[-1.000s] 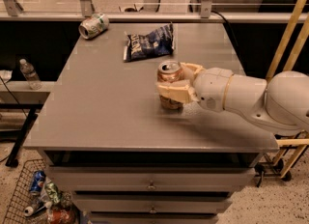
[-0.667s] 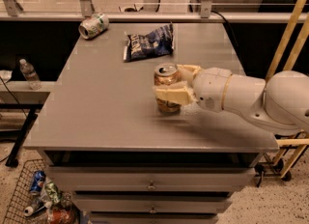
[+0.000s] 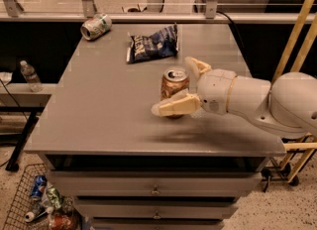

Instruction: Place orange can upright

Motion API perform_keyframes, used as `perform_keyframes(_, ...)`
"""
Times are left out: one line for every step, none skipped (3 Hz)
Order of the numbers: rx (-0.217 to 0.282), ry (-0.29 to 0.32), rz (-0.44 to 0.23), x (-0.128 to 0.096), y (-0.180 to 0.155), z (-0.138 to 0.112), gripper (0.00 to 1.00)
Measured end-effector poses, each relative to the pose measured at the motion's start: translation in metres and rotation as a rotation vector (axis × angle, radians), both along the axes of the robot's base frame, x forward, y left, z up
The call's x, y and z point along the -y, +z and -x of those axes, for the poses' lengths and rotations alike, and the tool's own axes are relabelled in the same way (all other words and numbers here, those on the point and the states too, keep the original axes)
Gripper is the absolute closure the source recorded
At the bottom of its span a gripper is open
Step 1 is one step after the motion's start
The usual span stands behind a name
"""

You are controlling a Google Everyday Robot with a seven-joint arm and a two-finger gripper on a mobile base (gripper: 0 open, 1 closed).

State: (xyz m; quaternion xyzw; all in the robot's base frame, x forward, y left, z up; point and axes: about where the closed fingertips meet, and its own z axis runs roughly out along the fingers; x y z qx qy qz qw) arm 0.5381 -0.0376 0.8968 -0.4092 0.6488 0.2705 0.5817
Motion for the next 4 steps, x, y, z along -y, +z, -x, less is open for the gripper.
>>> perform_keyframes(0.000,0.000,0.000,0.000,0.000,0.000,0.00)
perform_keyframes(-0.024,0.019,0.044,0.016,-0.002,-0.001,0.00)
perform_keyframes(-0.043,0.009,0.123,0.051,0.006,0.001,0.00)
perform_keyframes(-0.021,-0.011,0.222,0.076,0.028,0.005,0.00)
